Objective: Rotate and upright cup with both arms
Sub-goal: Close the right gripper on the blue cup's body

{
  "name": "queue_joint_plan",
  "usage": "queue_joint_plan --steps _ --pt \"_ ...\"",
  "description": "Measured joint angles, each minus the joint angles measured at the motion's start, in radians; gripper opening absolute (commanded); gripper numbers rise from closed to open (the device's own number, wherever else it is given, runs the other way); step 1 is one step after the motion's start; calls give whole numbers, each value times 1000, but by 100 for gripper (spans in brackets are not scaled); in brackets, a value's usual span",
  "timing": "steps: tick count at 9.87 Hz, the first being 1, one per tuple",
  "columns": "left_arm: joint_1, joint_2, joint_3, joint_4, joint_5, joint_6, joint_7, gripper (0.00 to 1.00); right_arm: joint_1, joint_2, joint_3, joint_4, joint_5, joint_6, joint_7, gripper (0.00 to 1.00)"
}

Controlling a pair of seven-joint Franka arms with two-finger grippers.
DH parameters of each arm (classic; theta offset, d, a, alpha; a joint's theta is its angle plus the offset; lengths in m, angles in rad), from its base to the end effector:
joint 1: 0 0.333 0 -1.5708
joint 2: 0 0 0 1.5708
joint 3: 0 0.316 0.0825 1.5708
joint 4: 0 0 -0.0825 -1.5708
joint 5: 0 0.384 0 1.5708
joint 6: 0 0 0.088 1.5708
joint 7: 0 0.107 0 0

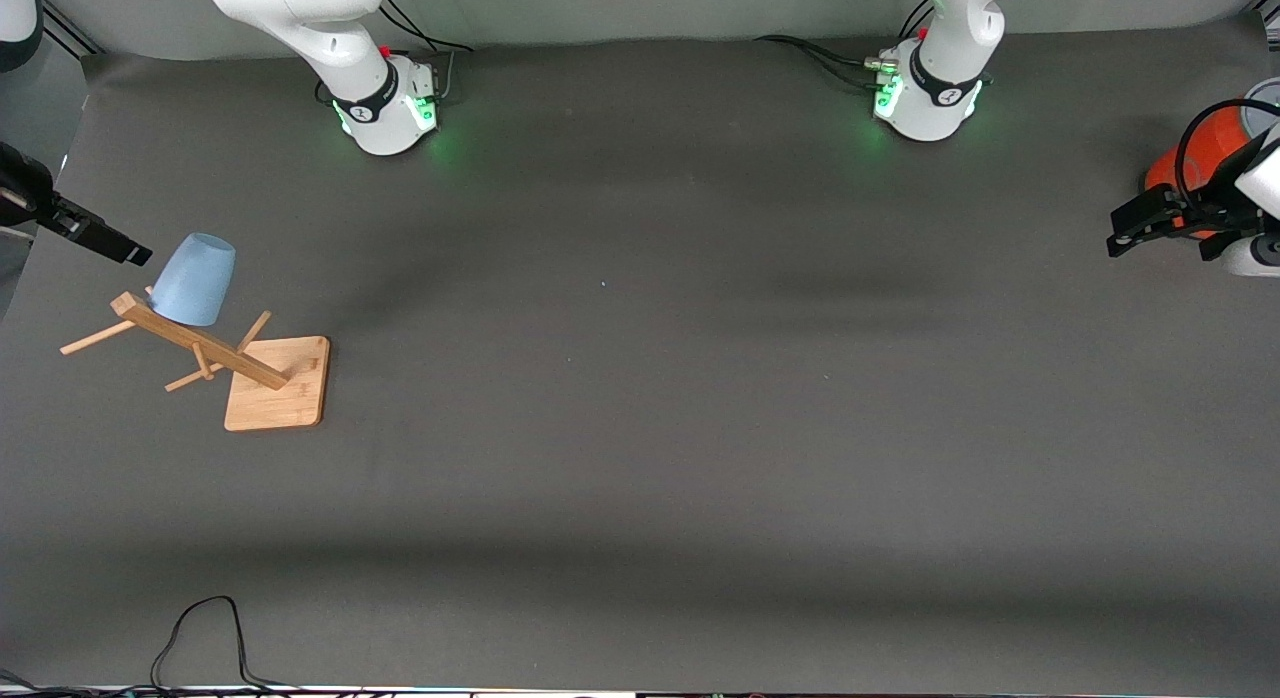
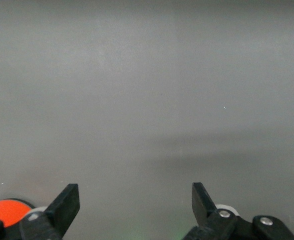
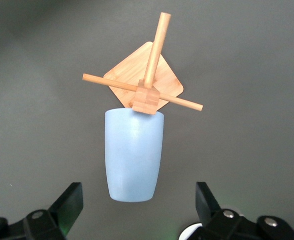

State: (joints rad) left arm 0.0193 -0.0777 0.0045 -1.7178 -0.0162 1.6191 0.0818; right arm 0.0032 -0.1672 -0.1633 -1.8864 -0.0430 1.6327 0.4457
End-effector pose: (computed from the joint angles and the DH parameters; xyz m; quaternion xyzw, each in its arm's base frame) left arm 0.5321 0.0111 0.6014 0.9995 -0.0285 -0.0100 0.0088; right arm 0.4918 -0.0891 0.5677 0.9547 -0.2942 -0.0427 0.0141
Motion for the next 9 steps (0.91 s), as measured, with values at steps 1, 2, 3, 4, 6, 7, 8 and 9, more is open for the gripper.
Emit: queue_joint_plan --steps 1,2,3,4,6,7,8,9 --pt "0 0 0 0 0 0 0 100 0 9 0 -3 11 12 12 100" --pt "0 0 0 -1 -1 0 0 100 0 21 0 -17 24 41 16 100" --pt "0 0 1 -1 -3 0 0 100 0 31 0 -47 32 84 17 100" --pt "1 0 2 -1 -7 -1 0 100 0 37 0 -95 34 135 18 100" --pt "2 0 7 -1 -10 -4 0 100 0 40 0 -184 36 220 20 100" --pt "2 0 8 -1 -11 -4 0 100 0 40 -1 -210 36 243 20 100" --pt "2 0 8 -1 -12 -4 0 100 0 40 -1 -223 37 252 20 100" --pt "2 0 7 -1 -13 -4 0 100 0 40 -2 -227 37 254 20 100"
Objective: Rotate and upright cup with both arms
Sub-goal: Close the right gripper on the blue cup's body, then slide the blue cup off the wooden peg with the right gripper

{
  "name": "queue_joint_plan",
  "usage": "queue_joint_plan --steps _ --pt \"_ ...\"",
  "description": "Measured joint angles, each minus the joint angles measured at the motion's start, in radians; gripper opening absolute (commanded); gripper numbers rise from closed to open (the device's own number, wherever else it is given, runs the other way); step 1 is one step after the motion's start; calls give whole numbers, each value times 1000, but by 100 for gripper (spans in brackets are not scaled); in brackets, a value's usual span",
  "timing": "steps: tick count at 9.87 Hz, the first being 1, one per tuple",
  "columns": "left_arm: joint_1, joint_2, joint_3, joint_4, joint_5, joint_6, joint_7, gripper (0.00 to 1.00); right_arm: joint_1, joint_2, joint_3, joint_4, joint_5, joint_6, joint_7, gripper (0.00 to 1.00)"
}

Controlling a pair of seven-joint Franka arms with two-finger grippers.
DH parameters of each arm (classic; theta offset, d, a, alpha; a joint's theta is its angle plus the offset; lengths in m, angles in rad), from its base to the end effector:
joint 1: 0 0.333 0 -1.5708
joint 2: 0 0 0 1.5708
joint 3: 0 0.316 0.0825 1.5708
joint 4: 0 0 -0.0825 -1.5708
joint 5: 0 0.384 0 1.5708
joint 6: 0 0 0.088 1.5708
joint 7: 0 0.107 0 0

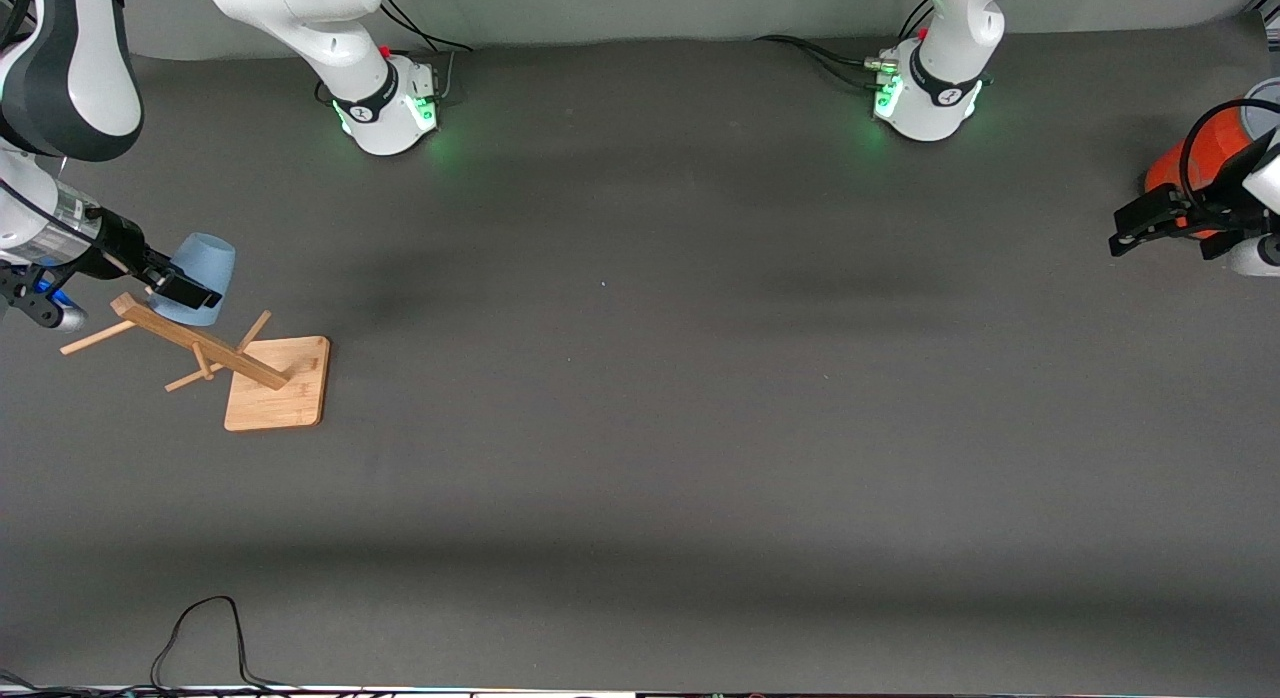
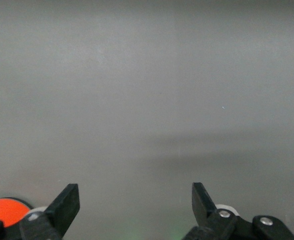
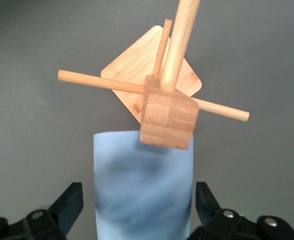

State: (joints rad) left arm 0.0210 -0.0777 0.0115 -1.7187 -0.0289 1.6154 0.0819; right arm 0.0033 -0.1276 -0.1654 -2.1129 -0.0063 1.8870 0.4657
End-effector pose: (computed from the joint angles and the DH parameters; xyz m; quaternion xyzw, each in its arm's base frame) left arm 0.5316 0.0145 0.6006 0.9995 -0.0239 -0.0119 0.0156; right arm 0.4966 -0.0837 0.4618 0.9506 -0.3062 -0.0505 0.0002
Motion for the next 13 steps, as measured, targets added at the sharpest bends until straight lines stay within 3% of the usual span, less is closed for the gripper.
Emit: queue_joint_plan --steps 1,2,3,4,6,7,13 --pt "0 0 -2 0 -1 0 0 100 0 0 -3 -7 0 8 0 100" --pt "0 0 -4 0 -2 0 0 100 0 0 -7 -17 0 22 0 93" --pt "0 0 -4 0 -2 0 0 100 0 0 -9 -24 0 29 0 70" --pt "0 0 -5 0 -3 0 0 100 0 0 -9 -25 1 34 0 61" --pt "0 0 -5 0 -3 0 0 100 0 0 -9 -25 1 35 0 60" --pt "0 0 -3 0 -3 0 0 100 0 0 -9 -25 2 35 0 55" --pt "3 -3 0 1 -3 0 -1 100 1 -29 -9 -22 3 1 0 55"
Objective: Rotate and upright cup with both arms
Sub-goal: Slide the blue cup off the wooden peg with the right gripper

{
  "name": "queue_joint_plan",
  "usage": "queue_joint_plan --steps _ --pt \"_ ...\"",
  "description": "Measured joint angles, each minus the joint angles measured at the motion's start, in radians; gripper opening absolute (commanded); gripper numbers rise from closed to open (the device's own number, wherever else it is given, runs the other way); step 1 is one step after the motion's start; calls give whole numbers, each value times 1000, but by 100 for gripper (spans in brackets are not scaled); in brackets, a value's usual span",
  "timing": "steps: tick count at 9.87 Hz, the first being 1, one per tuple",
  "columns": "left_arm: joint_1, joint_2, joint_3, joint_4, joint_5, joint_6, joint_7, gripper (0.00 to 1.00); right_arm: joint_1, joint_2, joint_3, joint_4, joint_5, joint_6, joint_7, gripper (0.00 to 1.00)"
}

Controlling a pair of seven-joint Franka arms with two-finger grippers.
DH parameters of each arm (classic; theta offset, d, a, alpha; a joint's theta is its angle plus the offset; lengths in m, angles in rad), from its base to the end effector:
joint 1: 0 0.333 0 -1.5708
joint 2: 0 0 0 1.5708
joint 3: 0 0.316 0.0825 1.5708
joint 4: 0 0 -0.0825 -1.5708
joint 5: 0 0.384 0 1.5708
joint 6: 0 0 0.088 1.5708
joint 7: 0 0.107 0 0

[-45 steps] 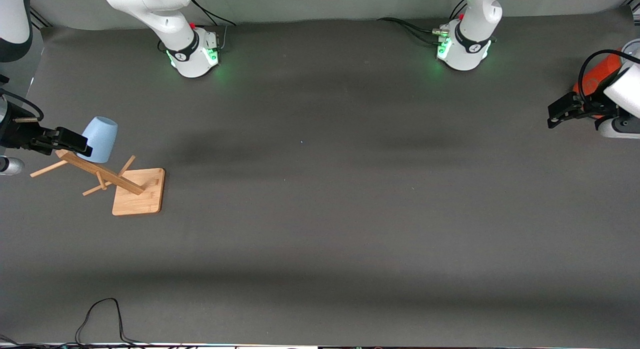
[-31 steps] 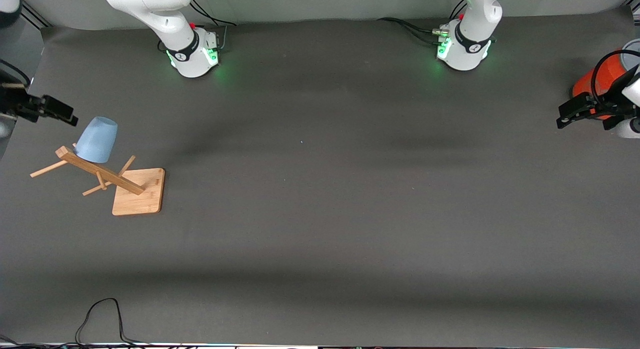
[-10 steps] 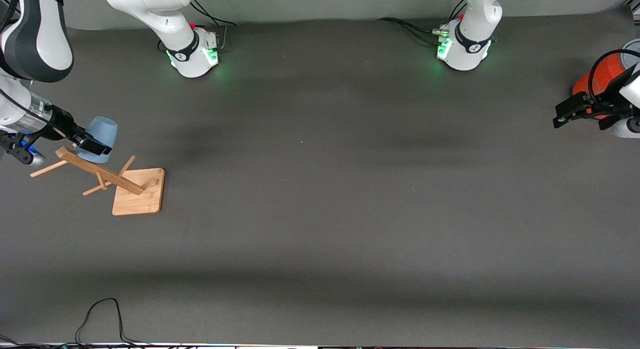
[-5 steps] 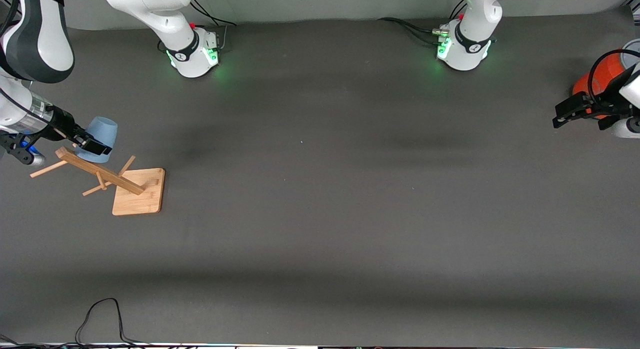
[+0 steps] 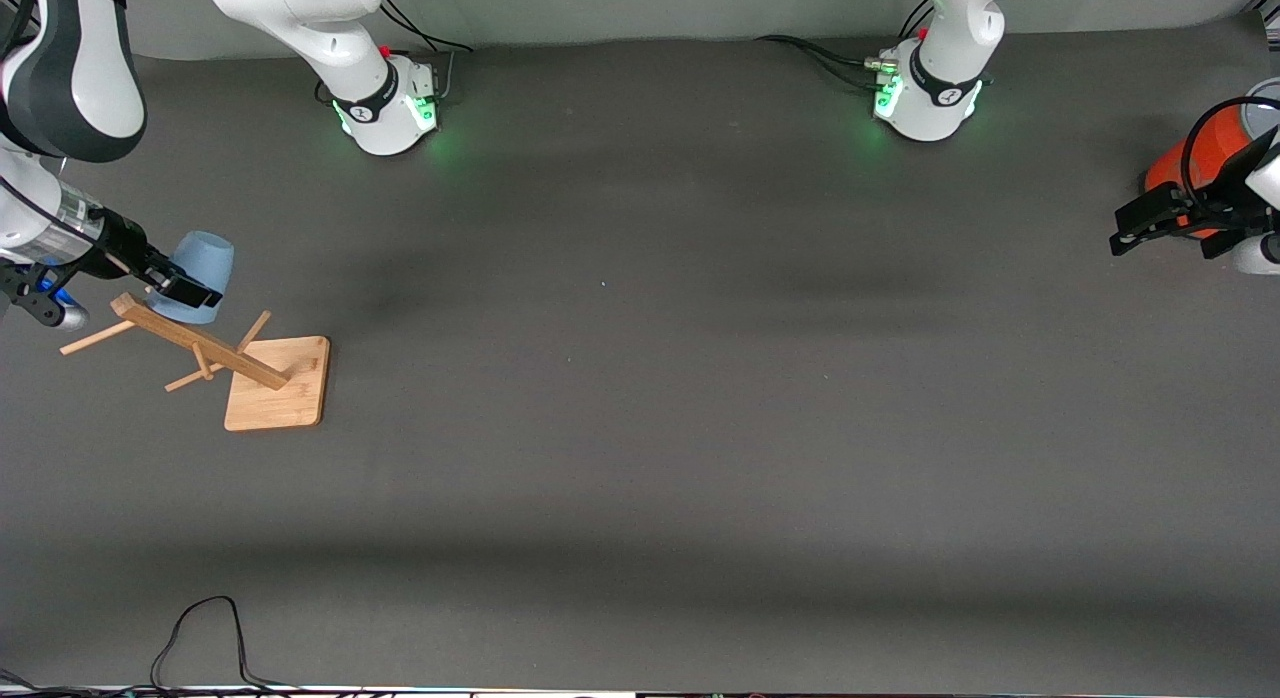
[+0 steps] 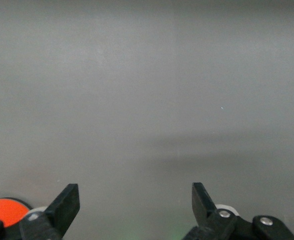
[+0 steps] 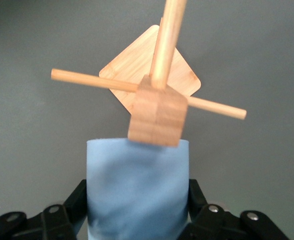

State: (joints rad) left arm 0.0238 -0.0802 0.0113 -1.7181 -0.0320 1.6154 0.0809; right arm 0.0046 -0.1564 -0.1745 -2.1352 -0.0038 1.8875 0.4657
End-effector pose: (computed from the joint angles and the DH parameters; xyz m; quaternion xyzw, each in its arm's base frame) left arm 0.5309 0.0156 0.6023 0.9996 -0.0220 -0.0103 0.0170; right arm 0.4881 -0.0866 0.4656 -0.9496 0.3099 0.0480 0.0047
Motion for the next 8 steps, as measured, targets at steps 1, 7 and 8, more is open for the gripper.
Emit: queue_joint_plan --steps 1,7,8 --pt "0 0 0 0 0 0 0 100 4 -28 1 1 1 -33 1 55" --pt "-1 0 -8 0 -1 1 0 100 138 -185 6 1 42 -215 264 55" --pt "-1 0 -9 0 -1 1 0 100 190 -201 7 0 45 -225 358 55"
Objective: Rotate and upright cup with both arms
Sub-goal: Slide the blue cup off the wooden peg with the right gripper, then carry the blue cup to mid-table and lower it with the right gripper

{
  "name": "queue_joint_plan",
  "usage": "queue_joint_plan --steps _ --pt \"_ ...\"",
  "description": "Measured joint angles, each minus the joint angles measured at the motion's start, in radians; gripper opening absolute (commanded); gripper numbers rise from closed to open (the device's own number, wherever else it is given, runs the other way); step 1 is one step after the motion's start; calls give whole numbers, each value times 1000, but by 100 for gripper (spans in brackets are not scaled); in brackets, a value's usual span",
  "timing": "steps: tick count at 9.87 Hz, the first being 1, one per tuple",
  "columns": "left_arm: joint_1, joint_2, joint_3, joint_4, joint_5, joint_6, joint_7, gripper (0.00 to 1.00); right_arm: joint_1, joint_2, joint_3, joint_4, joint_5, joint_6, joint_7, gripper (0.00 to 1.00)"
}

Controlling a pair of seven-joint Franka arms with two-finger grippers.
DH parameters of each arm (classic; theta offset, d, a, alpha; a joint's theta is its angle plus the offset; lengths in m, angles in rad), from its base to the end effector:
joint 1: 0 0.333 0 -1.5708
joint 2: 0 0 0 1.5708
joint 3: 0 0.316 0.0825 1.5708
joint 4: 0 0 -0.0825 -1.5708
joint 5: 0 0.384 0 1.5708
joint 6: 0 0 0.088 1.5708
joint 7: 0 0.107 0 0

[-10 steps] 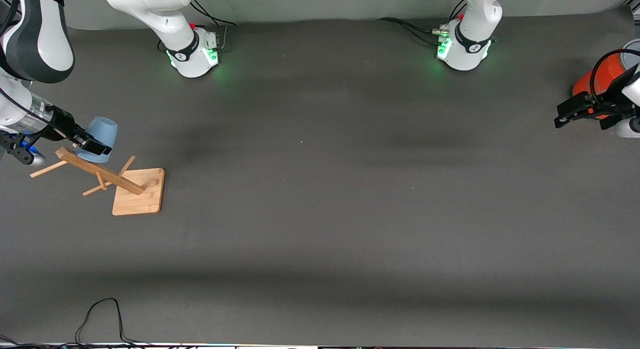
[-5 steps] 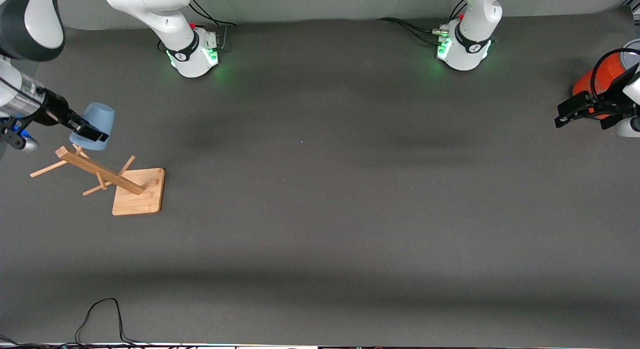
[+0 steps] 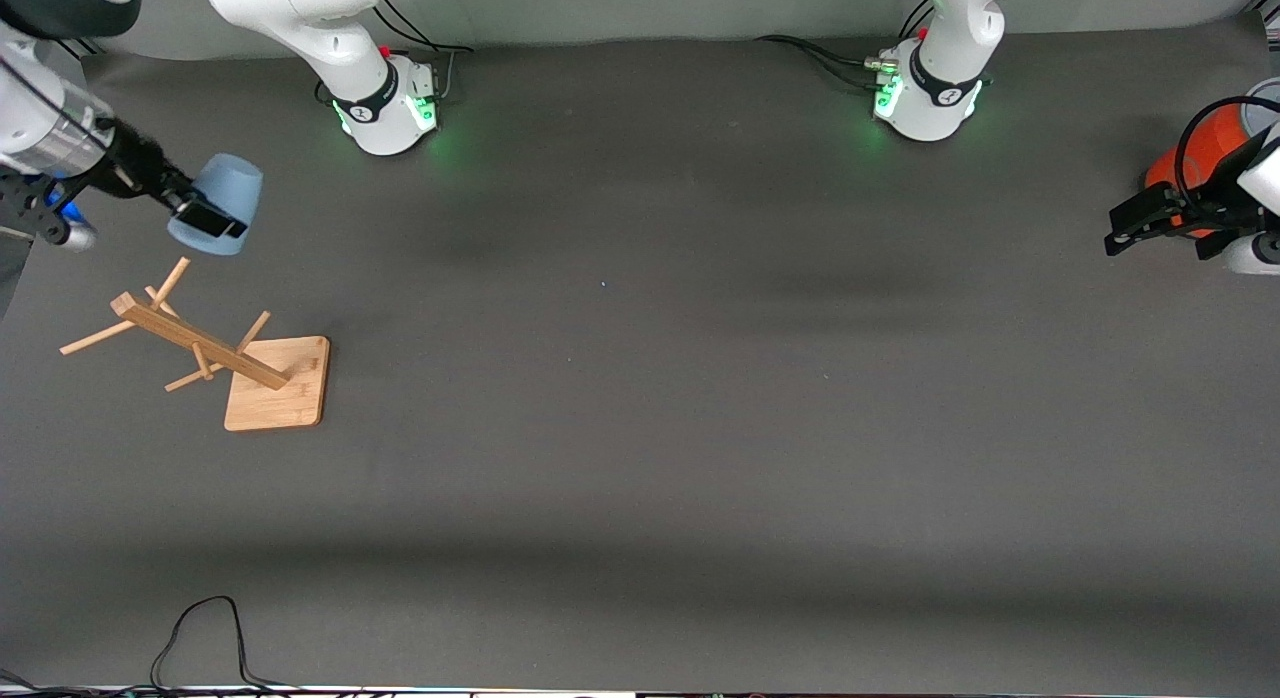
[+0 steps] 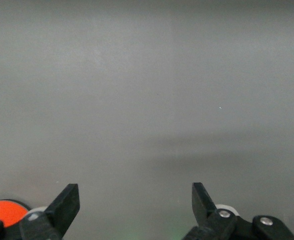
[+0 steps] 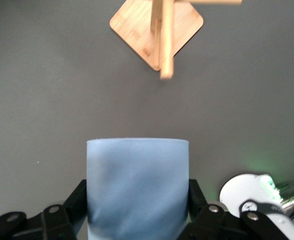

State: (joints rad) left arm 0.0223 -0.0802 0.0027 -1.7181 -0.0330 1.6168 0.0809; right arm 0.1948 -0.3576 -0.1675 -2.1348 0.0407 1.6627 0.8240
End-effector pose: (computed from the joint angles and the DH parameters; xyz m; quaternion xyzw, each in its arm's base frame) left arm 0.5312 0.0099 0.6024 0.9994 -0.0270 -0.0097 0.0171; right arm 0.4356 0.0083 0.5415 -0.9204 0.3832 0.0747 0.0199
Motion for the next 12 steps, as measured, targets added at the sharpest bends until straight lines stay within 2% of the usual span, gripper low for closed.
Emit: queue_joint_plan --steps 4,6,8,12 --pt "2 0 5 0 0 1 0 100 314 -4 8 5 32 33 511 55" --pt "3 0 10 0 -1 2 0 100 476 71 10 48 34 95 772 55" --pt "3 3 9 0 -14 8 -3 100 598 226 11 150 34 157 1016 55" --pt "2 12 6 -2 -23 24 -9 100 783 657 12 463 34 224 1431 55"
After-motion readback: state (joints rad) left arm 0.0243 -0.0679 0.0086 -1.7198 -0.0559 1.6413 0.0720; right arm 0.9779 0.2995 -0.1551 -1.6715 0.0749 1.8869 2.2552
